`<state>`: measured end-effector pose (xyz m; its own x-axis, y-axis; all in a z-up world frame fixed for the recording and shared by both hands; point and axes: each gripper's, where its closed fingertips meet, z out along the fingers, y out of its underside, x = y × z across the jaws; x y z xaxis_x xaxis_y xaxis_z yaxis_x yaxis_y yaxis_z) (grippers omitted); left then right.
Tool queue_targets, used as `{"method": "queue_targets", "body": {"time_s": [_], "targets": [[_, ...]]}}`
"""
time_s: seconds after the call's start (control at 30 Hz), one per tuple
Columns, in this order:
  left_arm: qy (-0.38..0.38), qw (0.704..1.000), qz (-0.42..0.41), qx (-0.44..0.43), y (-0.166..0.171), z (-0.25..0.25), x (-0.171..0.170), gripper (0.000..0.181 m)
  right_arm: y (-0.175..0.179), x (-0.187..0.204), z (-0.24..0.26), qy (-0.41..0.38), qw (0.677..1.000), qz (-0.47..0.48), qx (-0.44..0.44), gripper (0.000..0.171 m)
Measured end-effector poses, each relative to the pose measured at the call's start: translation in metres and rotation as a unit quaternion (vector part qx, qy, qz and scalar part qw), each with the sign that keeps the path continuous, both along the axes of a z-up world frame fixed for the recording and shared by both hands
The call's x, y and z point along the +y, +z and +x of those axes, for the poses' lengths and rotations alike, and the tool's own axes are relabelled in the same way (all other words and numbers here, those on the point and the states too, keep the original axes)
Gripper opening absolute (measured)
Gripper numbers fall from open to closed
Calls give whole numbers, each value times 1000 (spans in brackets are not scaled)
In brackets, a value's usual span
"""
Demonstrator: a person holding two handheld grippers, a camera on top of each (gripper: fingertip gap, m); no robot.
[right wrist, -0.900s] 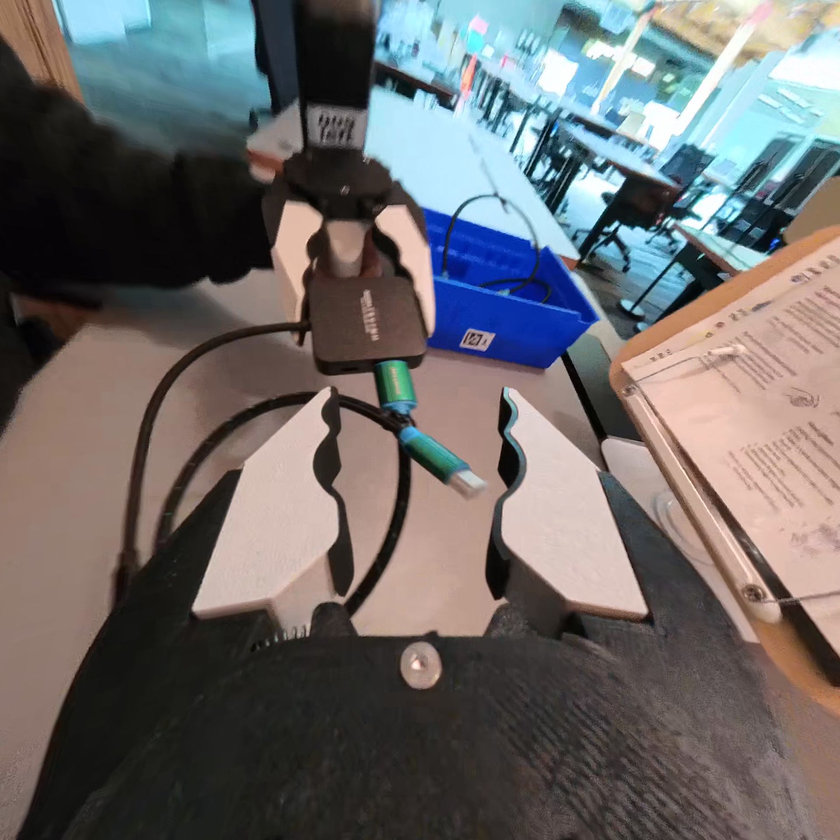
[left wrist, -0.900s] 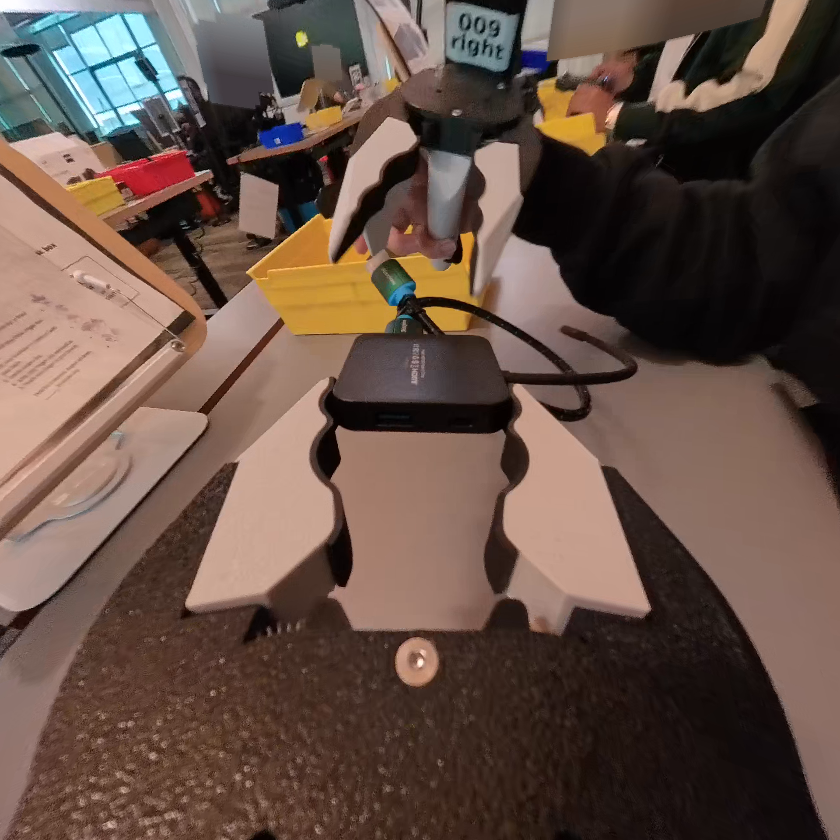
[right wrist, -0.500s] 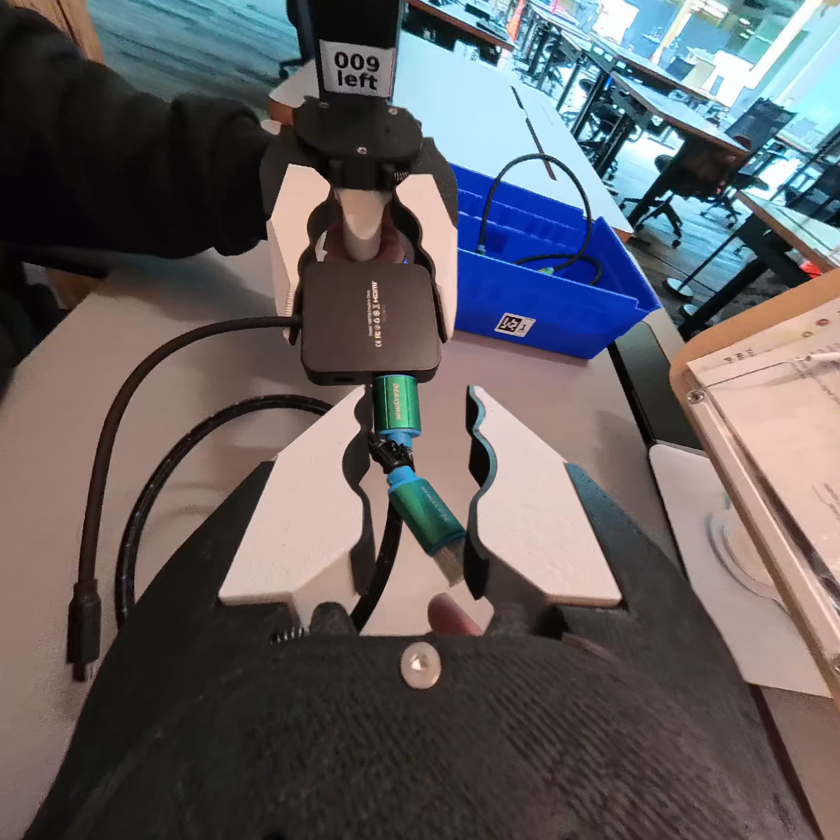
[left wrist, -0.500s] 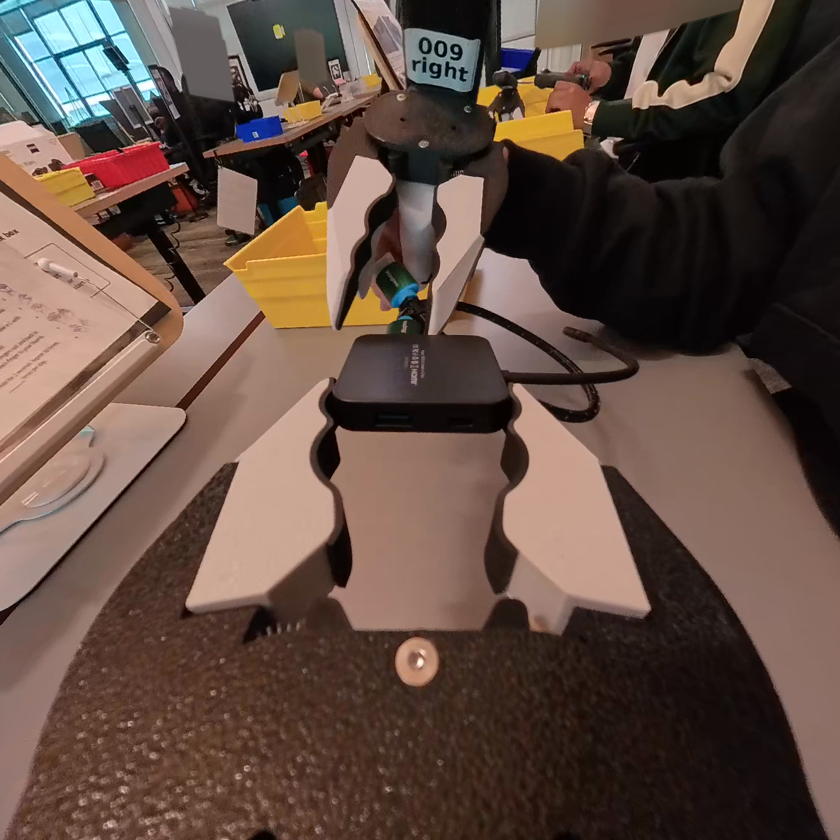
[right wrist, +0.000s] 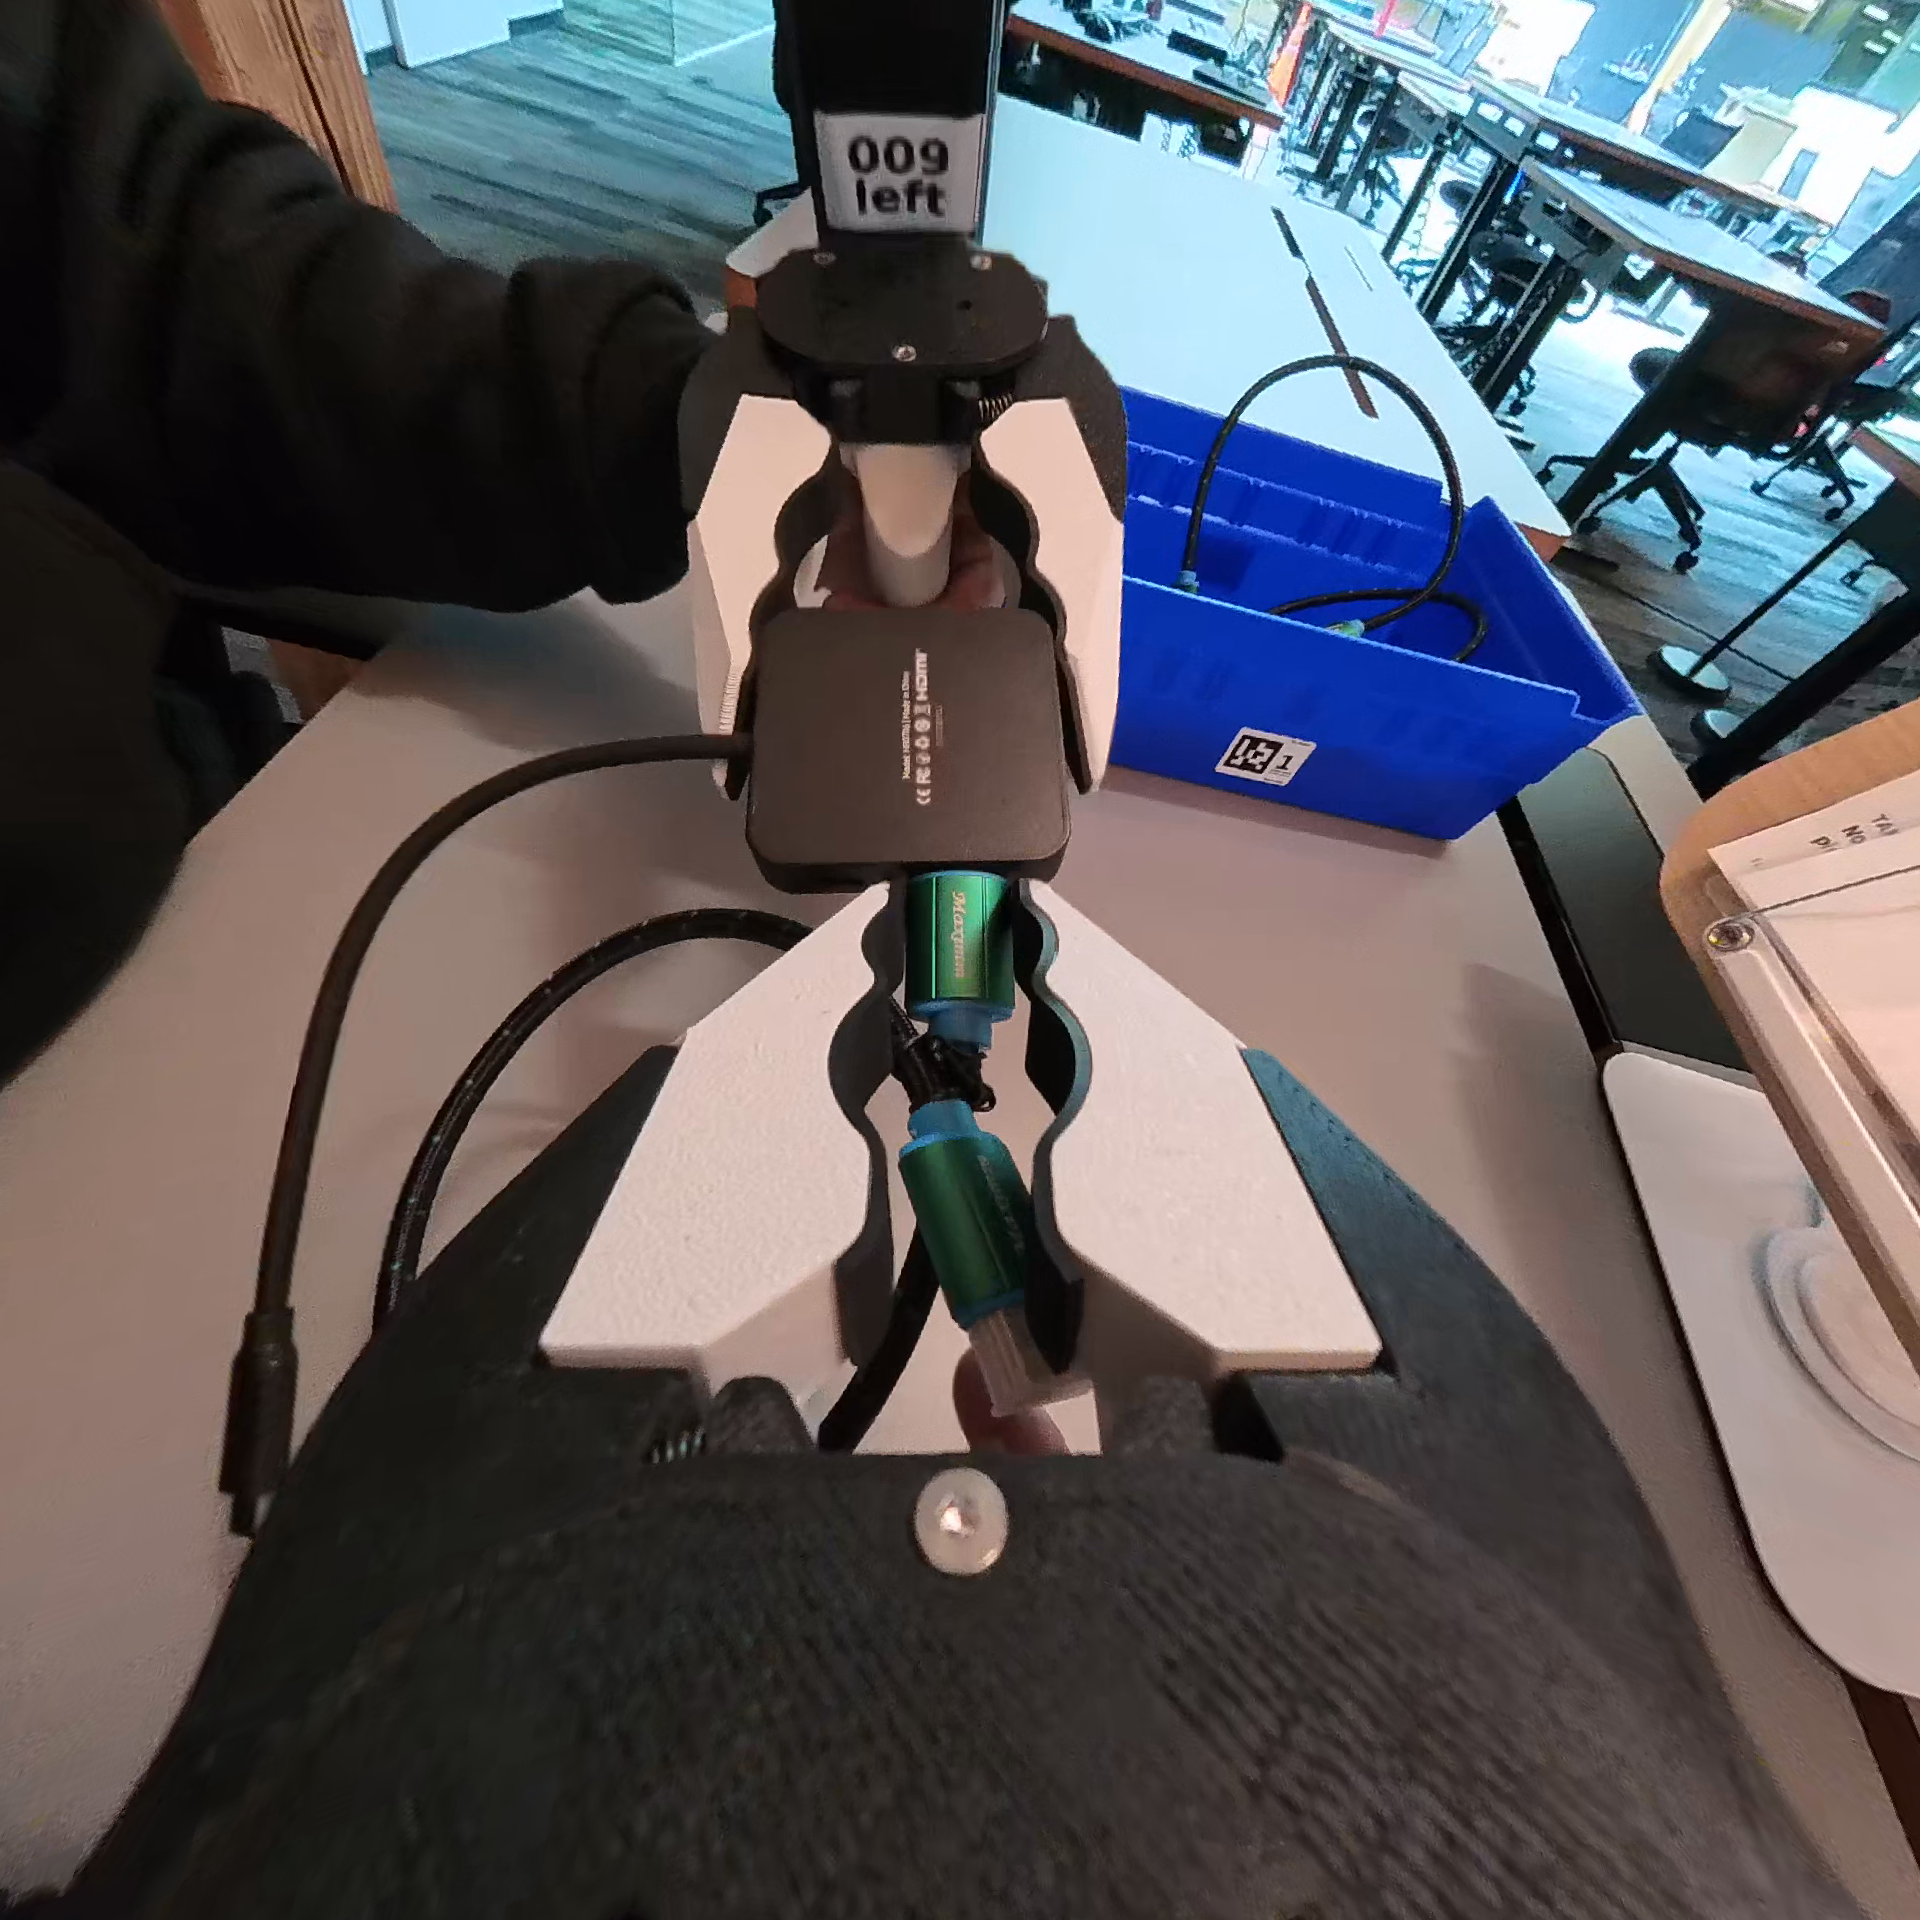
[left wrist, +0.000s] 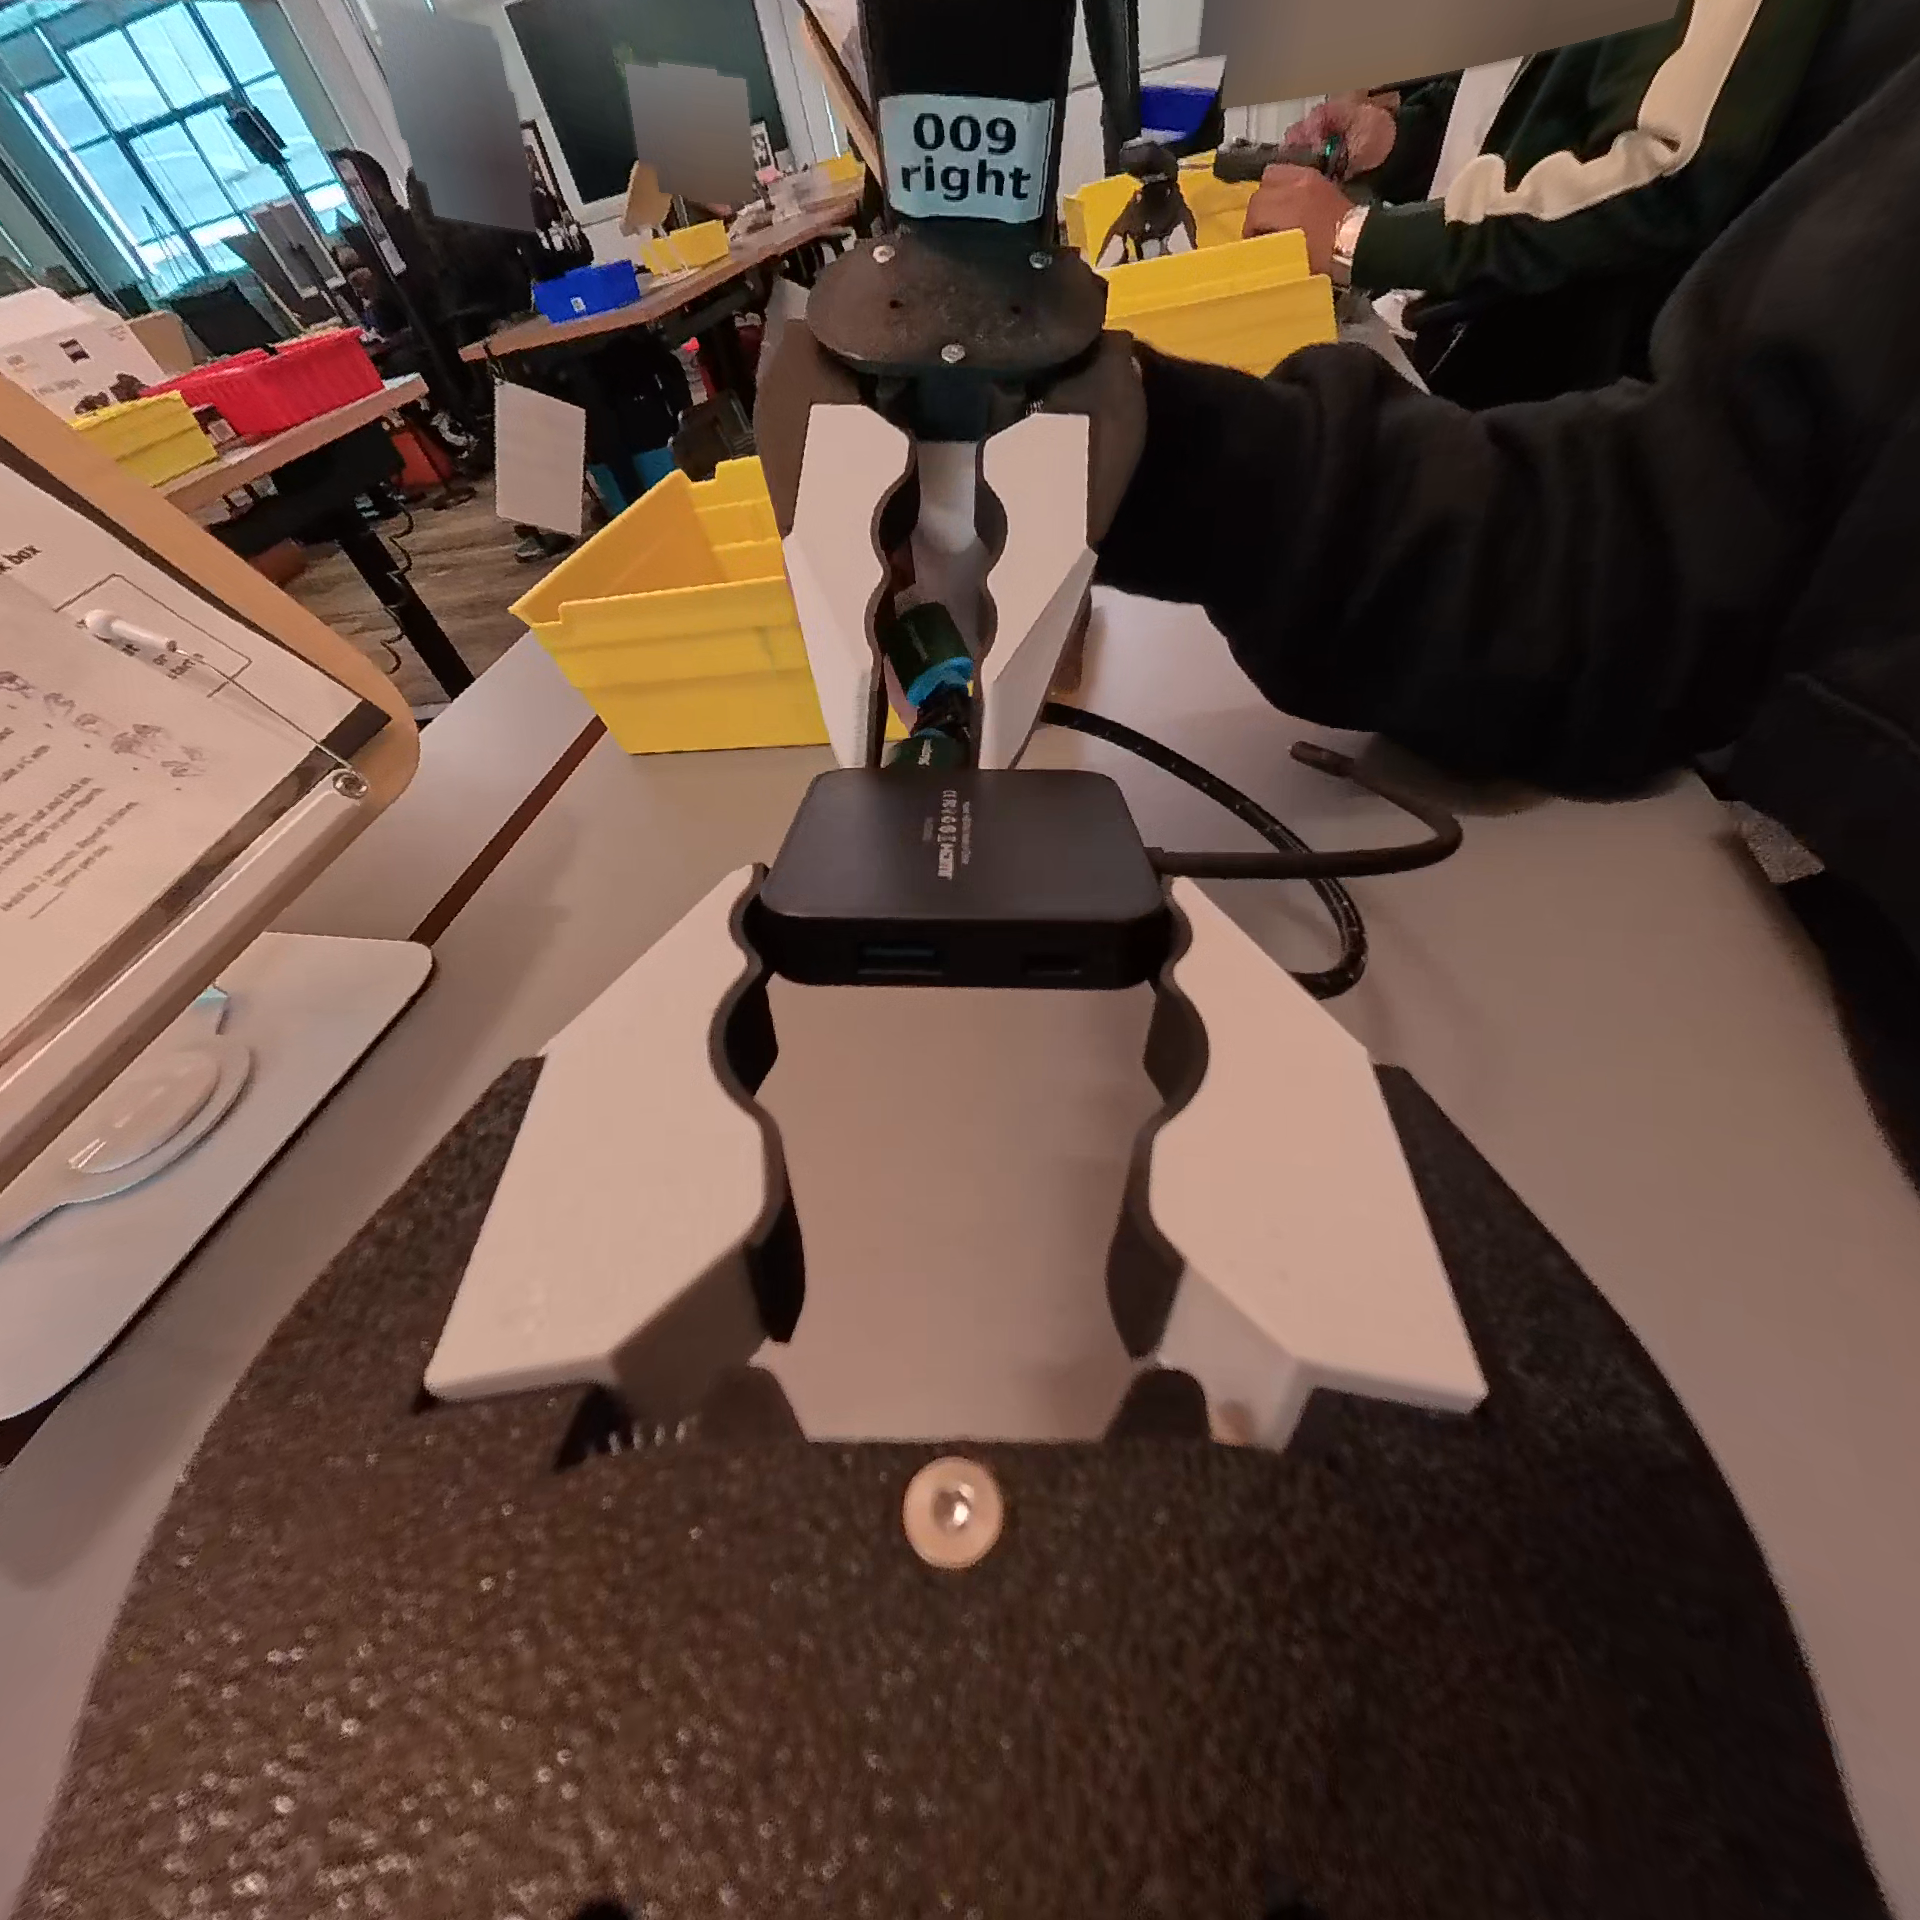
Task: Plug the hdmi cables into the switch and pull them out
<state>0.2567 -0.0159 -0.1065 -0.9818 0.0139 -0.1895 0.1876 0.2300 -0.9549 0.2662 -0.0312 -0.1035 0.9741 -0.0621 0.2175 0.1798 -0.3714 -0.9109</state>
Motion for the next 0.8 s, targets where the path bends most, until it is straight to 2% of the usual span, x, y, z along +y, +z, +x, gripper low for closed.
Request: {"method": "queue_targets", "body": {"time_s": [0.03,0.2,0.3,0.37,0.4,0.43,0.47,0.5,0.6,0.67,0.73,0.8], "targets": [[-2,1000,-6,3,1,0,0,69,1,0,-1,4,1000,2,1,18],[1,1000,-17,7,2,-1,2,69,2,2,0,2,1000,-5,23,19],[-3,1000,-11,-7,10,-8,5,70,6,-6,-7,6,999,-35,4,19],[27,998,-51,-11,33,0,32,70,-9,-54,25,-108,987,-119,-29,18],[46,997,-67,-7,45,7,51,69,7,-64,22,-106,992,-61,-22,18],[61,996,-61,-15,49,11,65,69,38,-70,20,-104,993,31,-36,18],[73,996,-55,-23,53,13,74,70,69,-82,26,-135,984,101,-64,18],[75,995,-59,-24,58,11,77,69,88,-96,27,-156,976,131,-80,18],[62,995,-75,-15,62,1,73,69,123,-166,43,-308,925,157,-159,18],[66,996,-56,-15,47,-2,69,70,129,-233,48,-437,867,149,-186,18],[67,997,-48,-7,33,-3,65,69,121,-299,43,-544,809,134,-179,18],[63,997,-48,8,24,-1,60,69,104,-345,34,-592,780,120,-165,18]]}}
